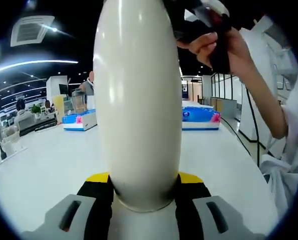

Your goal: Grasp the water cup twist off the cup lid place the cup lid on the table

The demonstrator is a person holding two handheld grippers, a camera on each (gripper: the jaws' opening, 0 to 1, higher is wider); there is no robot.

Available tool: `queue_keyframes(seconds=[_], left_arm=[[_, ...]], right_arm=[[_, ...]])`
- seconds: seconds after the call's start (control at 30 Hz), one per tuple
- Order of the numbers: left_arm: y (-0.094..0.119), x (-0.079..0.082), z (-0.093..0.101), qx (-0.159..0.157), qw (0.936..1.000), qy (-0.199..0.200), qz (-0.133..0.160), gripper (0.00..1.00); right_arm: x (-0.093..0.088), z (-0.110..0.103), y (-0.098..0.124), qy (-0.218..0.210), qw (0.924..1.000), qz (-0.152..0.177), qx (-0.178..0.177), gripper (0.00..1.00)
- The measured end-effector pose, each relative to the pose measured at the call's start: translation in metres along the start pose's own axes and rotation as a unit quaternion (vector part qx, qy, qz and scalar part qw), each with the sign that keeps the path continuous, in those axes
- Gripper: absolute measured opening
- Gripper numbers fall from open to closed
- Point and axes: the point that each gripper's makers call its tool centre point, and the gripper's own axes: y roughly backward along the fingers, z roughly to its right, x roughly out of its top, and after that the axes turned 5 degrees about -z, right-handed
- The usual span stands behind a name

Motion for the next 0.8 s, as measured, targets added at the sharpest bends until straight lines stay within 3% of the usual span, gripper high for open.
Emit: queue_keyframes(seconds=[0.17, 0.5, 0.63, 0.8], left_arm=[[-0.0003, 0.0001, -0.0004, 0.0, 1.0, 0.001, 0.0, 0.5], [0.0004, 0.0, 0.0008, -0.001, 1.0, 0.002, 0.0, 0.5], [0.0006, -0.0001, 0.0013, -0.001, 1.0, 0.002, 0.0, 0.5], [0.0005, -0.0001, 0.0003, -0.001, 1.0, 0.003, 0.0, 0.5]], right_arm=[[-0.0022, 0.0017, 0.0, -0.034, 0.9977, 0.007, 0.058, 0.46], [-0.0015, -0.002, 0.0005, -0.037, 0.9932, 0.024, 0.108, 0.45], [-0.0019, -0.0013, 0.0013, -0.051, 0.9912, 0.028, 0.119, 0.45], [-0.0015, -0.0053, 0.0006, -0.037, 0.9923, 0.025, 0.115, 0.46]])
